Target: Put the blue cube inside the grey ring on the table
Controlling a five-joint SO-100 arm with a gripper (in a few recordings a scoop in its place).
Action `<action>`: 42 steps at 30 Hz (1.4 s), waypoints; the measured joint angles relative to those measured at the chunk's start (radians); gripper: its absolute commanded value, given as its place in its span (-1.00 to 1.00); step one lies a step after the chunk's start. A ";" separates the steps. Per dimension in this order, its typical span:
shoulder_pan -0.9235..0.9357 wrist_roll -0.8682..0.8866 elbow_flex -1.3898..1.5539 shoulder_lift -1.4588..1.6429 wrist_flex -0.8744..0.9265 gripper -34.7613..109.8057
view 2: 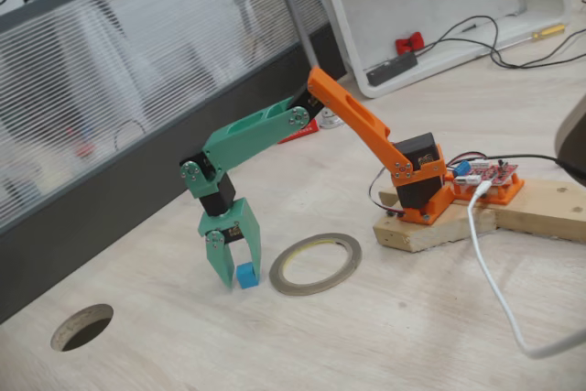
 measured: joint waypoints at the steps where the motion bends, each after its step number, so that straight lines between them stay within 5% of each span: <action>1: 0.002 0.000 0.000 0.000 0.000 -0.06; 13: 0.002 0.000 0.000 0.000 0.000 -0.08; 22: 0.002 0.000 0.000 0.000 0.000 -0.52; 42: 0.002 0.000 0.000 0.029 0.000 -0.51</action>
